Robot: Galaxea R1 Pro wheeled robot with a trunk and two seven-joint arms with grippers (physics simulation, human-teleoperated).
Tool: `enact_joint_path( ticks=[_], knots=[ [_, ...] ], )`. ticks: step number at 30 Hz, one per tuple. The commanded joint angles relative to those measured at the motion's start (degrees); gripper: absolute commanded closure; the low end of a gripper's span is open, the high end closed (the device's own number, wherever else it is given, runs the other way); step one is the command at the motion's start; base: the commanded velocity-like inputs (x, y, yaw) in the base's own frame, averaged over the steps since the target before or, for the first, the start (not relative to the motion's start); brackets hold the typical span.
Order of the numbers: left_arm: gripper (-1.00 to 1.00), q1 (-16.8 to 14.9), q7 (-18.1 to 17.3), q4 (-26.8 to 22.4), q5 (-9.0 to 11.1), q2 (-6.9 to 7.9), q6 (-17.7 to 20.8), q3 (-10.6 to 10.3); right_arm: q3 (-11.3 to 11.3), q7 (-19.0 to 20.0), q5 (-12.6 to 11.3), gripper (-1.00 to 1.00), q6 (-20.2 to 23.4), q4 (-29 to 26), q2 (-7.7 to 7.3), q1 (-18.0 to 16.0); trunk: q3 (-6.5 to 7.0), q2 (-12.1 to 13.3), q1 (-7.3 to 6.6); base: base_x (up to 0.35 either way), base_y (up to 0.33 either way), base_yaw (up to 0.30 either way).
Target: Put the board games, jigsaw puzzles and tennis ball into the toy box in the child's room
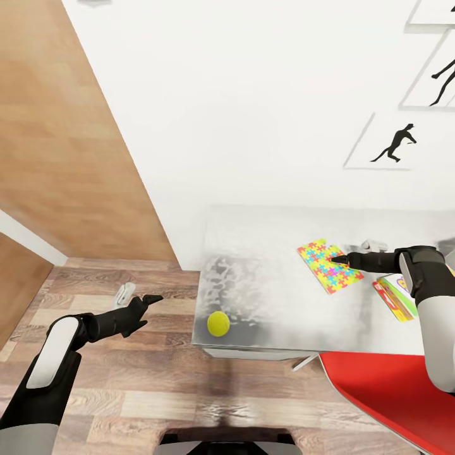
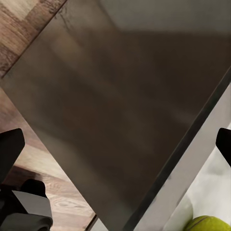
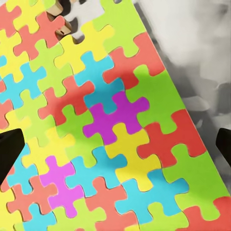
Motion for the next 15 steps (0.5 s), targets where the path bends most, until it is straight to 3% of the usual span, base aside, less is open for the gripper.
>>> enact_joint_path(
  ticks=[1, 8, 15],
  knots=[
    [-1.0, -0.04, 0.59, -0.05, 0.6, 0.0, 0.16, 0.05, -0.25, 0.53, 0.6, -1.0, 0.18, -0.04, 0.04, -0.06, -0.08, -0.1, 0.03, 0.0, 0.0, 0.0],
    [-1.0, -0.04, 0.59, -0.05, 0.62, 0.0, 0.14, 0.04, -0.26, 0.52, 0.6, -1.0, 0.18, -0.04, -0.02, -0.01, -0.08, -0.1, 0.03, 0.0, 0.0, 0.039],
    [-1.0, -0.04, 0.59, -0.05, 0.77, 0.03, 0.17, 0.04, -0.26, 0.5, 0.6, -1.0, 0.21, -0.04, -0.04, 0.01, -0.08, -0.1, 0.03, 0.0, 0.0, 0.198]
  ],
)
